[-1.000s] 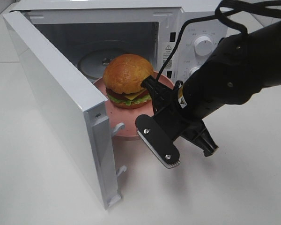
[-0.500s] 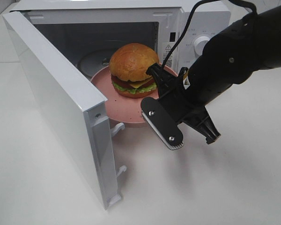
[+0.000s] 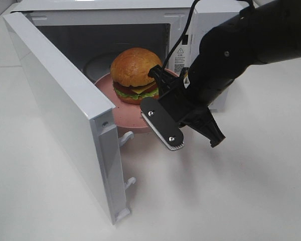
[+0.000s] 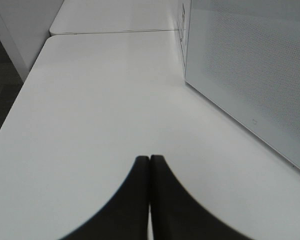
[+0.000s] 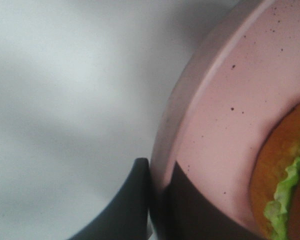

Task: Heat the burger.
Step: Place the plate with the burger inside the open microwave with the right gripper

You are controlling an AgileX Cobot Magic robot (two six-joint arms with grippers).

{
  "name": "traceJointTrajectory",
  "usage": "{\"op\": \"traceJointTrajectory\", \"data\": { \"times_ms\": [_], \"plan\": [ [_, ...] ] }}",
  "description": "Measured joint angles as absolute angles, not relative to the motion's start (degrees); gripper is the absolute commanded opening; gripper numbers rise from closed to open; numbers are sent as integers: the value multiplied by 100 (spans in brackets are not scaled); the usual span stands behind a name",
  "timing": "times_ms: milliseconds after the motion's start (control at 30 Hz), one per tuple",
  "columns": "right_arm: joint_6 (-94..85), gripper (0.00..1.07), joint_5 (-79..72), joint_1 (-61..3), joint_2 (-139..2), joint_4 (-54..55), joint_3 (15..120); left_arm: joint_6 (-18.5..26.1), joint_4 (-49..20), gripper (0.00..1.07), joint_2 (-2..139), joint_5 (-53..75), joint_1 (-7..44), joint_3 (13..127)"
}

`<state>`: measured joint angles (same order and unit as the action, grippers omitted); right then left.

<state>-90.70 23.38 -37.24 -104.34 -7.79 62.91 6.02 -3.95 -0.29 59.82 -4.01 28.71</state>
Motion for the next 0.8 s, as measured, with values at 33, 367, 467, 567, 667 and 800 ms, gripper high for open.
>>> {"op": "traceJointTrajectory", "data": {
  "times_ms": [33, 367, 467, 567, 667, 800],
  "plan": [
    [-9093, 0, 2389, -3718, -10502, -710, 6434, 602, -395, 0, -29, 5982, -401, 2871],
    [-9202, 0, 2441, -3701, -10943, -258, 7214, 602, -395, 0, -29, 5982, -401, 2871],
    [-9202, 0, 2492, -3696, -11007, -246, 7299, 602, -395, 0, -29, 5982, -401, 2871],
    [-9196, 0, 2670, -3684, -11276, -218, 7609, 602, -395, 0, -29, 5982, -401, 2871],
    [-9156, 0, 2722, -3684, -11476, -212, 7855, 602, -395, 0, -29, 5982, -401, 2871],
    [-8841, 0, 2876, -3684, -11814, -206, 8463, 602, -395, 0, -29, 5982, -401, 2871]
  ]
}}
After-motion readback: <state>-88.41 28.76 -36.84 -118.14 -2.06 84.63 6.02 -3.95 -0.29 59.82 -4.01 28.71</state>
